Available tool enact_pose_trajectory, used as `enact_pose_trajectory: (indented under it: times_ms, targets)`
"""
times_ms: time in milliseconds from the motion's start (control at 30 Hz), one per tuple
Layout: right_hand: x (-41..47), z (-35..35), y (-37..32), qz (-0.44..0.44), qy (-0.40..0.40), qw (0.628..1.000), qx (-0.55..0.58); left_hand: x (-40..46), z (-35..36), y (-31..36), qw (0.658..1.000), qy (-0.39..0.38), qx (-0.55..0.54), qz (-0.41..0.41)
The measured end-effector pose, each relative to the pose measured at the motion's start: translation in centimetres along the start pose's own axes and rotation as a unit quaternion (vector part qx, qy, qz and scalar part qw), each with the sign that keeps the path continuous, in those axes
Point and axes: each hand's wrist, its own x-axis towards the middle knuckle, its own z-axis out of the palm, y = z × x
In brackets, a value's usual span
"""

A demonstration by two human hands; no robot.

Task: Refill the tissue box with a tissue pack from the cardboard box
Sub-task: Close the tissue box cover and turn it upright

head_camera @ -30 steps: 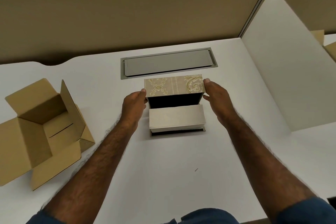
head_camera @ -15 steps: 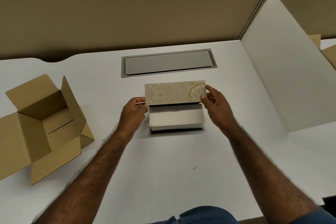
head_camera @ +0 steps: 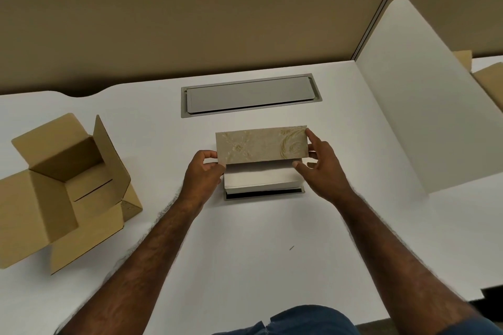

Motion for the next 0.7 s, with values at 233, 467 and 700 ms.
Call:
enact_pose_trajectory:
  times_ms: [233,467,700]
  targets:
    - [-1.1,-0.1,0.7,-0.012,-0.035,0.992,-0.123,0.1,0.0,-1.2,0.995,0.005,0.083,0.064]
    - [-0.9,-0.6,0.0,-0.048,-0.057,0.970,-0.230,0.1,-0.4,-2.7,0.981,-0.023,0.161,0.108]
    - [-0.1,-1.0,-0.3,-0.067,-0.061,0.959,-0.268,-0.1,-0.3,-3.1,0.967,-0.032,0.210,0.142]
